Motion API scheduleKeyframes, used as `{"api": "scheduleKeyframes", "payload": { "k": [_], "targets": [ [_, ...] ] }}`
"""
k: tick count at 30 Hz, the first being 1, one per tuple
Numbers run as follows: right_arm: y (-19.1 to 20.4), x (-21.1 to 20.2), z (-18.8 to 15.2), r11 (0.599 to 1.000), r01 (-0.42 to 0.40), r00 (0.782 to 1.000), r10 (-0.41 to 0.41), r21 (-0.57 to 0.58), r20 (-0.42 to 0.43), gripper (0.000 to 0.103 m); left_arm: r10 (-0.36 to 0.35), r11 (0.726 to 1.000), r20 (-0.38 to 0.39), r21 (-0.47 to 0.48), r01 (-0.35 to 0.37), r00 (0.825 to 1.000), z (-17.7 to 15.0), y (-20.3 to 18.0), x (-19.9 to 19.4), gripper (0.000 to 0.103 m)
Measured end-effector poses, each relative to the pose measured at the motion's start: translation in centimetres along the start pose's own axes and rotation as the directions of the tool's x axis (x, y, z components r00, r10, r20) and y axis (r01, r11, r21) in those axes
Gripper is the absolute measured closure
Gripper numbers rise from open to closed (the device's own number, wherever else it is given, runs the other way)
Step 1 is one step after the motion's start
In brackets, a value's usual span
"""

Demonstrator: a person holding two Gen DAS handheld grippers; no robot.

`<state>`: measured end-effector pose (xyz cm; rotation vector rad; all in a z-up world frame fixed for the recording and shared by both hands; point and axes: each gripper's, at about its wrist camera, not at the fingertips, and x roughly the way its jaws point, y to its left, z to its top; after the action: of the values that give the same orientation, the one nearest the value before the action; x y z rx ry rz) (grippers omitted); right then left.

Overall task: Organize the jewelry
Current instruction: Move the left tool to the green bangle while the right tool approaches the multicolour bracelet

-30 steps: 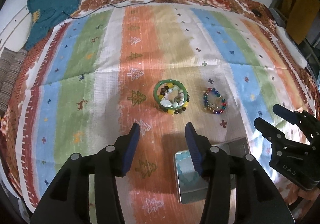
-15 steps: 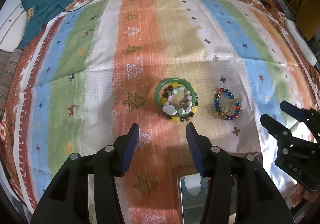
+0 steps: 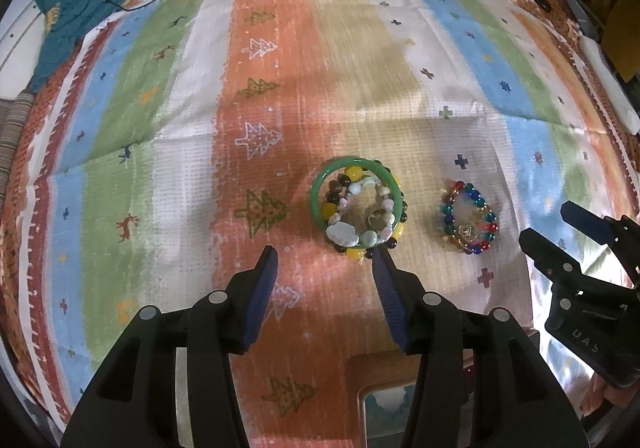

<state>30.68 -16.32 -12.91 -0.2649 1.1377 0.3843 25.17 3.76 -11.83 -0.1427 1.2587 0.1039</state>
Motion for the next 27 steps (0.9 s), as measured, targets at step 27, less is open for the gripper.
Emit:
{"api": "scheduleKeyframes", "payload": {
  "k": [27],
  "targets": [
    [0.3,5.0,1.6,0.998,0.031,0.996,-0.035,-0.058,-0.083,0.05,-0.017,1.0,-0.071,0.006,0.018,0.997,2.0,0.0,4.8,0.059]
  ]
}}
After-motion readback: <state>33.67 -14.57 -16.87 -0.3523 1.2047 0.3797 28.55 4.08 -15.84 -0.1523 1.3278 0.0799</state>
